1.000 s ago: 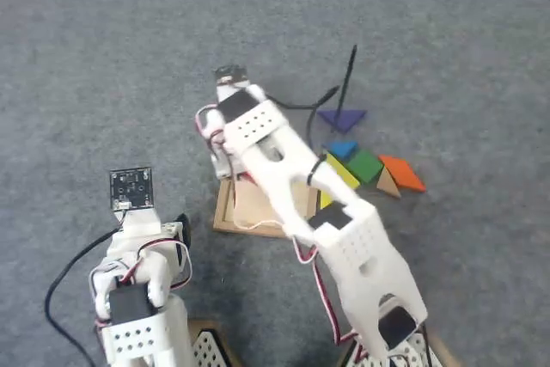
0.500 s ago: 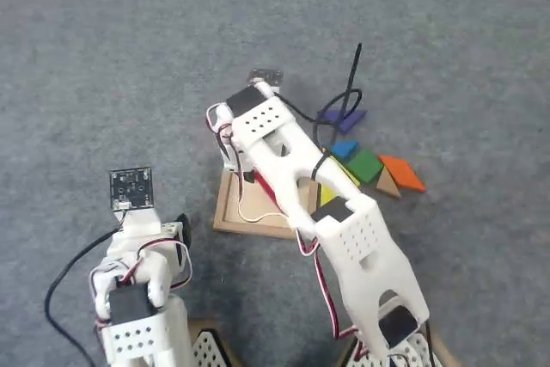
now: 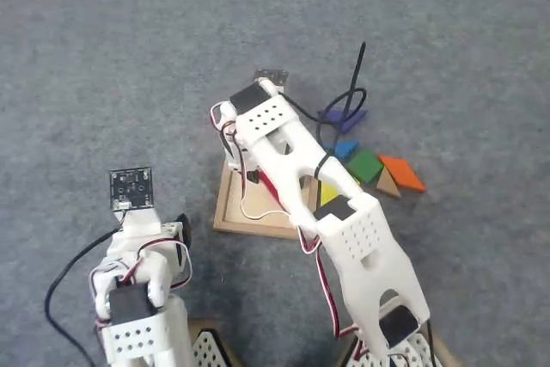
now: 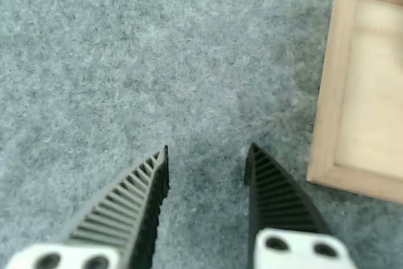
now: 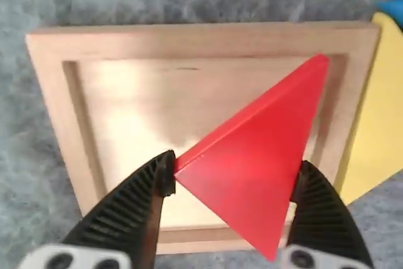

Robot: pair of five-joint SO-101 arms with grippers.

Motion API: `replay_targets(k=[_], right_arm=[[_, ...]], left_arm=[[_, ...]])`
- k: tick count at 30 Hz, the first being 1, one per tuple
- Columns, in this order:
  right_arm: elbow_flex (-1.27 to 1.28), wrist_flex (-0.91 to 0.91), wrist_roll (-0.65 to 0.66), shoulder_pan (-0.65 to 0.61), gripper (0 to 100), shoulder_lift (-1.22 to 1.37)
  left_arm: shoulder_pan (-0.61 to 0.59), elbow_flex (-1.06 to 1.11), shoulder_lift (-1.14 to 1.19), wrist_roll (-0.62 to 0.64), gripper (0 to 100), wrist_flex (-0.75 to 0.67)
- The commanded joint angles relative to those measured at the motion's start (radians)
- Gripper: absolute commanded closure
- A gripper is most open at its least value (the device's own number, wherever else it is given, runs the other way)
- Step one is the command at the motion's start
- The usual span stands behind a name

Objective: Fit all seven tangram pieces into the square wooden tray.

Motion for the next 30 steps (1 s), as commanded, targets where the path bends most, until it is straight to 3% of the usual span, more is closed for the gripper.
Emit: replay_targets(k=[1,8,17,23,30], right_arm=[[0.018,0.004,0.031,0.010,78.4,-0.038],[0.063,-0.025,0.037,0.019,77.5,-0.065],[0.063,-0.012,0.118,0.027,60.3,-0.070],[0.057,-0.013,0.210,0.025,56.7,-0.076],[0.089,0.010,0.264,0.050,56.7,-0.326]], left_arm=[[0.002,-0.010,-0.020,-0.005,81,0.003],[0.002,-0.010,-0.020,-0.005,81,0.003],[0.002,-0.010,-0.020,-0.005,81,0.003],[0.002,-0.010,-0.020,-0.005,81,0.003],[0.002,-0.010,-0.020,-0.005,81,0.003]])
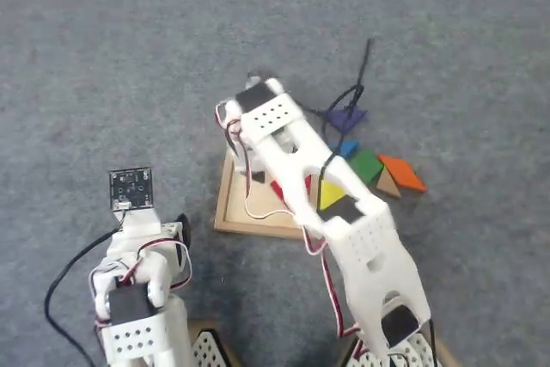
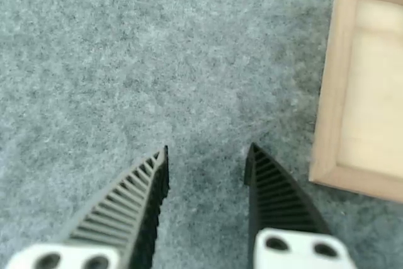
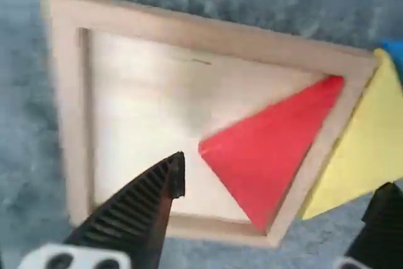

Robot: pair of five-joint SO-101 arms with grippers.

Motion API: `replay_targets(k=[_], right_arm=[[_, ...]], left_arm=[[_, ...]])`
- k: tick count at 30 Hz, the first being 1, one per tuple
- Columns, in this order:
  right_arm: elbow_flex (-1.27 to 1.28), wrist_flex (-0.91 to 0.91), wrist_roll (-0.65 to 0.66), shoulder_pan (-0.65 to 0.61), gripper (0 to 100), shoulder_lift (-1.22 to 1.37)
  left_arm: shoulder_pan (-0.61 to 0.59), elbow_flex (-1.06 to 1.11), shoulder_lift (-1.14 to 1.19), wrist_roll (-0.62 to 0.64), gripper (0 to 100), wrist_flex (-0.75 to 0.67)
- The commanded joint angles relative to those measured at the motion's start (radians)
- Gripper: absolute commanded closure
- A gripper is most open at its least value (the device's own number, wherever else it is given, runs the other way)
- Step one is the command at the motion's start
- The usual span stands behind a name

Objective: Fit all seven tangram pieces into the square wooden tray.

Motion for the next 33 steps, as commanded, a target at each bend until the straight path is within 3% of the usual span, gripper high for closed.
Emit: replay_targets(k=[1,8,11,16,24,28,33], right_arm=[[0.034,0.035,0.064,0.044,56.7,-0.260],[0.459,-0.107,0.215,0.105,56.7,-0.647],[0.770,-0.309,0.285,0.082,59.3,-0.802],[1.177,-0.710,0.546,0.116,72.9,-0.924],[1.157,-0.704,0.434,0.263,73.1,-0.823],[1.148,-0.710,0.413,0.277,65.6,-0.750],[1.129,-0.708,0.413,0.268,65.1,-0.693]], left_arm=[[0.002,-0.010,-0.020,-0.005,81,0.003],[0.002,-0.010,-0.020,-0.005,81,0.003],[0.002,-0.010,-0.020,-0.005,81,0.003],[0.002,-0.010,-0.020,-0.005,81,0.003],[0.002,-0.010,-0.020,-0.005,81,0.003],[0.002,-0.010,-0.020,-0.005,81,0.003],[0.002,-0.010,-0.020,-0.005,81,0.003]])
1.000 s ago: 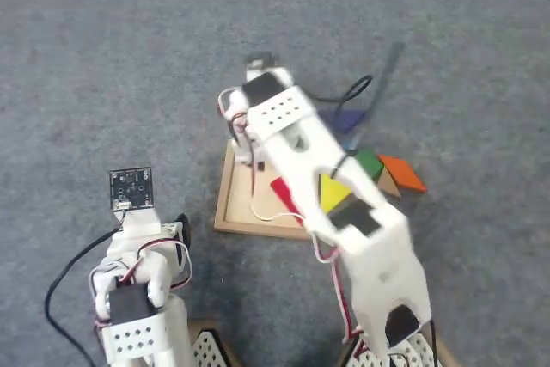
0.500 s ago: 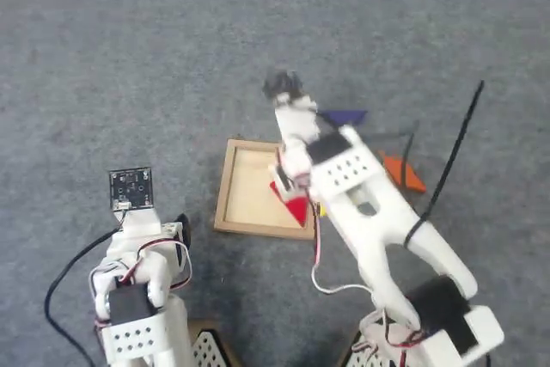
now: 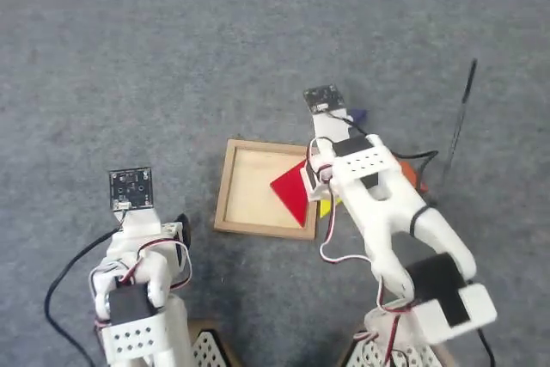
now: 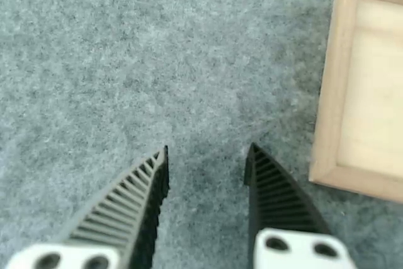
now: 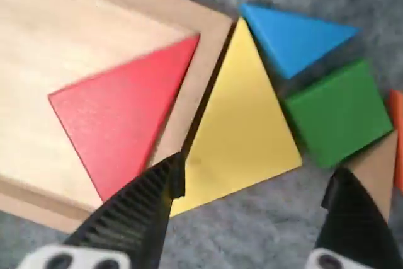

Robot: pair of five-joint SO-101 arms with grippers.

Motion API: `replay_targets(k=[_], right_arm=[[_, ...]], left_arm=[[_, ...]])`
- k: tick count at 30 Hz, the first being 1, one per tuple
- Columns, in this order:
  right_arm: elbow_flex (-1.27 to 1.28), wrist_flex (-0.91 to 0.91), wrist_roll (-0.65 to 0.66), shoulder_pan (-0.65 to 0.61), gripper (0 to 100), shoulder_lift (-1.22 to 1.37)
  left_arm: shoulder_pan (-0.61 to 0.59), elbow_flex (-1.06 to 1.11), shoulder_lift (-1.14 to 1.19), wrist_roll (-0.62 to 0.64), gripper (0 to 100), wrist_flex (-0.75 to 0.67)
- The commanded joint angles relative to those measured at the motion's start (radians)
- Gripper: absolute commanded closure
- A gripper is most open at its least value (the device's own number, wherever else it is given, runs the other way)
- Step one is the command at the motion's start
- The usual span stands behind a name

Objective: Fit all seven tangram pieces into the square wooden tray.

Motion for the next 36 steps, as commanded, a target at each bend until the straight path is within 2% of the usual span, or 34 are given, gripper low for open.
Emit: replay_targets(k=[1,6,11,15,20,31,36], right_arm=[[-0.060,-0.008,-0.014,0.012,65.2,0.016],[-0.097,-0.010,-0.014,0.021,65.2,0.134],[-0.181,-0.005,-0.021,0.090,65.2,0.234],[-0.184,0.015,-0.021,0.091,65.7,0.234],[-0.184,0.016,-0.018,0.101,74.9,0.236],[-0.189,0.022,-0.012,0.099,75.4,0.236],[-0.189,0.022,0.084,0.093,75.3,0.236]], left_arm=[[0.002,-0.010,-0.020,-0.005,81,0.003],[0.002,-0.010,-0.020,-0.005,81,0.003],[0.002,-0.010,-0.020,-0.005,81,0.003],[0.002,-0.010,-0.020,-0.005,81,0.003],[0.002,-0.010,-0.020,-0.005,81,0.003],[0.002,-0.010,-0.020,-0.005,81,0.003],[0.002,-0.010,-0.020,-0.005,81,0.003]])
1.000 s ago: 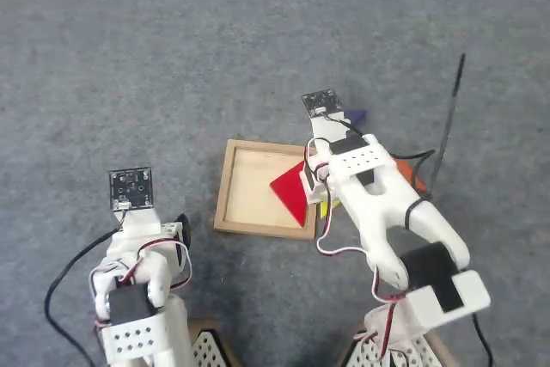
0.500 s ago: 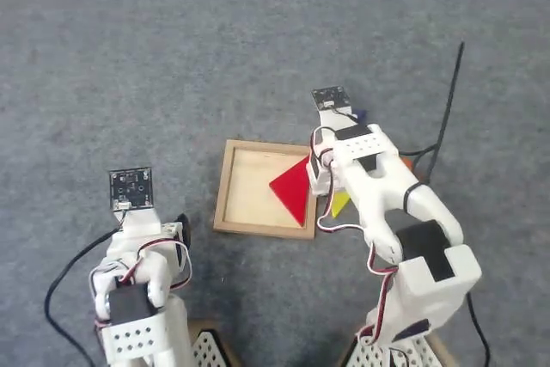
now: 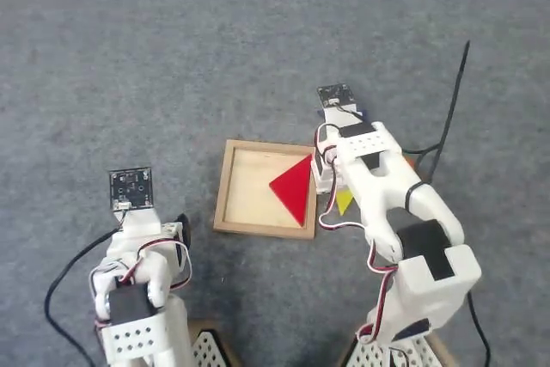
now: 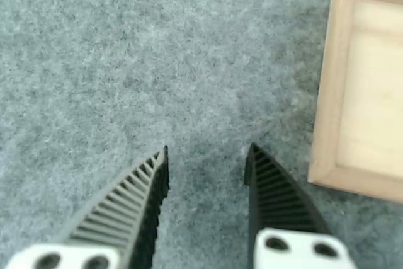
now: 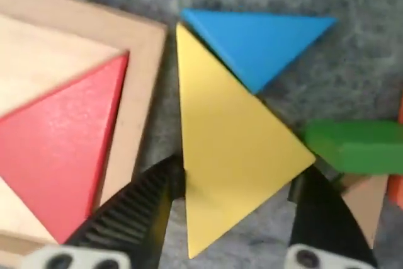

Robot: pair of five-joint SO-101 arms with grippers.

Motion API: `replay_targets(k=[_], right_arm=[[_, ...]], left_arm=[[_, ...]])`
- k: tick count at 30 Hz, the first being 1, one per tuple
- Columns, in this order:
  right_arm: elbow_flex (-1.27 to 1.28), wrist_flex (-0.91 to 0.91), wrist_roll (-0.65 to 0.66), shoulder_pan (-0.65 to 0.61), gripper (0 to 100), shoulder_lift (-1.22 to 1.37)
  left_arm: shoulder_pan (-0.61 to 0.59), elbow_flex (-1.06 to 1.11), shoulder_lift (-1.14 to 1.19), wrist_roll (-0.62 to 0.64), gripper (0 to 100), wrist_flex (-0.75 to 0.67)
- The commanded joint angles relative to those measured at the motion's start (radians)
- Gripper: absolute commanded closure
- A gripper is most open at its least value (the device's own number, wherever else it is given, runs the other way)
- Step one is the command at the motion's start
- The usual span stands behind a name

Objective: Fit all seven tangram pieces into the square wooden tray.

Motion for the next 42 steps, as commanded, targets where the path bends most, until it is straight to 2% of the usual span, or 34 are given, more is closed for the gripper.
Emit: replay_targets(k=[1,3,10,16,31,34,39,42], right_arm=[[-0.038,-0.002,0.075,0.012,75.2,0.007],[-0.060,-0.001,0.120,0.013,74.1,0.007],[-0.132,0.007,0.310,0.019,57.5,0.015],[-0.133,-0.002,0.442,0.019,55.5,0.018],[0.000,0.036,0.451,-0.007,55.6,-0.008],[0.003,0.087,0.457,-0.039,55.6,-0.021],[0.009,0.068,0.494,-0.099,55.8,-0.022],[0.009,0.067,0.493,-0.122,61.2,-0.013]], left_arm=[[0.002,-0.010,-0.020,-0.005,81,0.003],[0.002,-0.010,-0.020,-0.005,81,0.003],[0.002,-0.010,-0.020,-0.005,81,0.003],[0.002,-0.010,-0.020,-0.005,81,0.003],[0.002,-0.010,-0.020,-0.005,81,0.003],[0.002,-0.010,-0.020,-0.005,81,0.003],[0.002,-0.010,-0.020,-0.005,81,0.003],[0.002,-0.010,-0.020,-0.005,81,0.003]])
